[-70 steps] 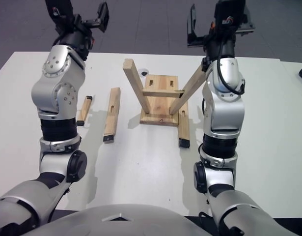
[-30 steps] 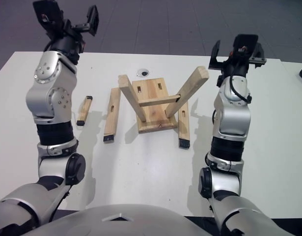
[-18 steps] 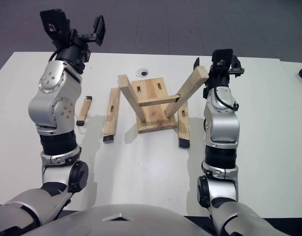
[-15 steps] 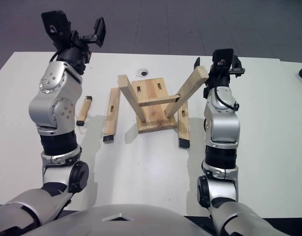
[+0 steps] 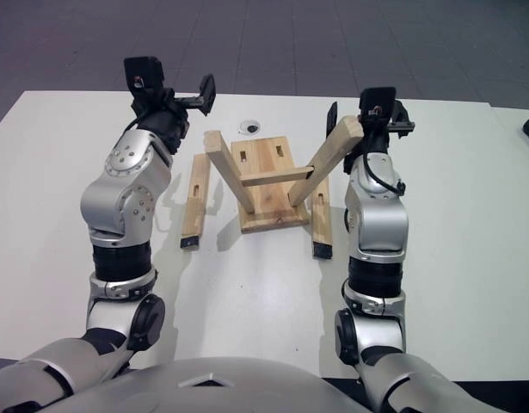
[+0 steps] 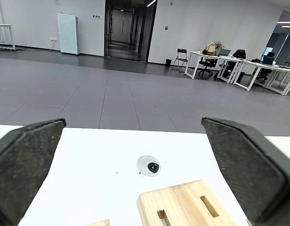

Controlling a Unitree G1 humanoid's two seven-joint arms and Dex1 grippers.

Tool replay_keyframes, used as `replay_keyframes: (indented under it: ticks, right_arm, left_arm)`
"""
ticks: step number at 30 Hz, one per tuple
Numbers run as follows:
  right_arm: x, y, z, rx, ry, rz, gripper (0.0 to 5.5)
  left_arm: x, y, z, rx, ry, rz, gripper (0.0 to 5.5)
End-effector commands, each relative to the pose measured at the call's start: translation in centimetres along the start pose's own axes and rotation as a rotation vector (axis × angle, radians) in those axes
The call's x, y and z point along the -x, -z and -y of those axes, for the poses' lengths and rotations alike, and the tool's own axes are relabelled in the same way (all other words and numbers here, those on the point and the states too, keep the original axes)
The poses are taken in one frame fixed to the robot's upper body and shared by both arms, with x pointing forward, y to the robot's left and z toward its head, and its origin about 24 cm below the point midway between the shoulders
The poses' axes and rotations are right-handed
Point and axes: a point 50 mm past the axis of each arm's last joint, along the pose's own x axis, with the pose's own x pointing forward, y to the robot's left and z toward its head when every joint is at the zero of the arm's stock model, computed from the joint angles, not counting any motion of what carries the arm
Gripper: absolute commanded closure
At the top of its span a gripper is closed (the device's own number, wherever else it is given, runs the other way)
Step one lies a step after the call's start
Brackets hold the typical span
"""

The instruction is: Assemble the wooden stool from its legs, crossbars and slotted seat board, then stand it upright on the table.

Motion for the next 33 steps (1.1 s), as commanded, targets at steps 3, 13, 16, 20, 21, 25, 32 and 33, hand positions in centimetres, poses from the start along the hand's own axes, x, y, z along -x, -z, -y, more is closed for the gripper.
replay_keyframes:
  ticks: [3, 13, 16, 20, 21, 25, 32, 33]
  right_arm:
    - [-0.1, -0.7, -0.3, -0.003, 0.002, 0.024, 0.10]
    - [-0.5, -0.5, 0.6, 0.006, 0.052, 0.028, 0.10]
    - [-0.5, -0.7, 1.0, 0.002, 0.071, 0.034, 0.10]
    - [-0.9, -0.9, 1.6, -0.006, 0.091, 0.038, 0.10]
    - [-1.0, -0.9, 1.8, -0.009, 0.098, 0.036, 0.10]
    - [-1.3, -0.7, 2.3, -0.020, 0.114, 0.029, 0.10]
    - [-1.1, 0.1, 2.2, -0.015, 0.130, 0.003, 0.10]
    - [-1.1, 0.5, 2.5, -0.015, 0.160, -0.015, 0.10]
  left_arm:
    - [-0.1, -0.6, 0.3, 0.016, -0.008, 0.027, 0.13]
    - [-0.1, -12.2, 4.6, 0.158, 0.220, 0.544, 0.13]
    - [-0.6, -9.3, 5.6, 0.064, 0.295, 0.368, 0.13]
    - [-0.3, -0.2, 4.6, -0.121, 0.290, -0.024, 0.13]
    - [0.0, 0.8, 4.6, -0.137, 0.303, -0.055, 0.13]
    - [-0.4, 1.1, 4.6, -0.132, 0.308, -0.044, 0.13]
    - [-2.0, -1.2, 0.9, 0.006, 0.054, 0.086, 0.13]
    - [-1.7, -1.1, -0.4, 0.040, -0.035, 0.086, 0.13]
